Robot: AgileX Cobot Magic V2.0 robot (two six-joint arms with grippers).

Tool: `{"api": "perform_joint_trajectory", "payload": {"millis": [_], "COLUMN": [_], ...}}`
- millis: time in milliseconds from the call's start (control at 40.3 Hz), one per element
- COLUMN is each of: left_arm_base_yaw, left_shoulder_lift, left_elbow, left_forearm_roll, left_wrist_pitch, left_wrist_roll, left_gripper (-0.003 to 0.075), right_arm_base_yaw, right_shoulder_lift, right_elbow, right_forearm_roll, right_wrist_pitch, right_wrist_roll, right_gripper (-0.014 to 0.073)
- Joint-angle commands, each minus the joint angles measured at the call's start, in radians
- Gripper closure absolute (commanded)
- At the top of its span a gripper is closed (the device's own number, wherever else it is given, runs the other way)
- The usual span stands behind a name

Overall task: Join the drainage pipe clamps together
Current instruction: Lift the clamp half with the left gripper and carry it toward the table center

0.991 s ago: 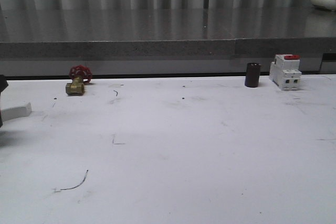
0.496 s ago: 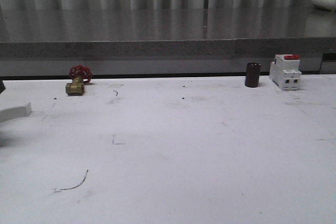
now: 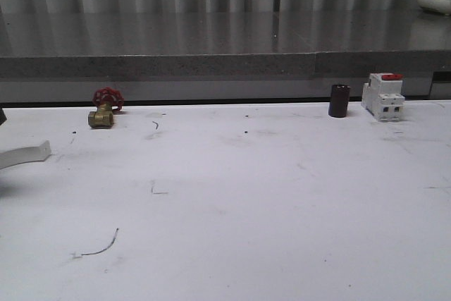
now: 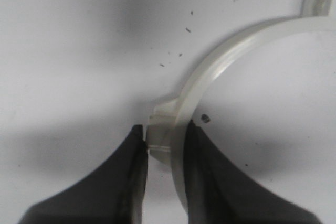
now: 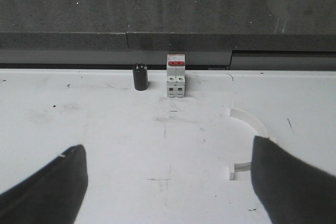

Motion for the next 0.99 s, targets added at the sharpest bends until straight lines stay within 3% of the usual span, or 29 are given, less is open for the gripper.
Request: {"api": "perform_joint_trajectory", "payload": {"millis": [0, 322, 694, 967], "left_arm_base_yaw": [-0.017, -0.167, -0.429, -0.496], "left_shoulder_lift": [-0.066, -0.080, -0.080, -0.076], "left_elbow": [-0.061, -0.234, -0.299, -0.299], "left_forearm_roll": [0.012, 0.035, 0.035, 0.033], "left_wrist_pitch": [0.022, 0.187, 0.176, 0.102], "left_wrist_roll": [0.002, -0.119, -0.315, -0.486], "left_gripper": [0.0629, 0.0740, 0.0740, 0.0740], "right_arm_base_yaw": [-0.005, -0.005, -0.005, -0.005], "right_shoulder_lift": [0.013, 0.013, 0.013, 0.013], "right_elbow": [-0.037, -0.037, -0.037, -0.037], "right_forearm_roll": [-0.010, -0.010, -0.010, -0.010], "right_wrist_pitch": [-0.074, -0.074, -0.074, -0.074], "right_wrist_roll": [-0.006, -0.006, -0.006, -0.006], "right_gripper": [-0.0056, -0.0056, -0.0056, -0.0056]}}
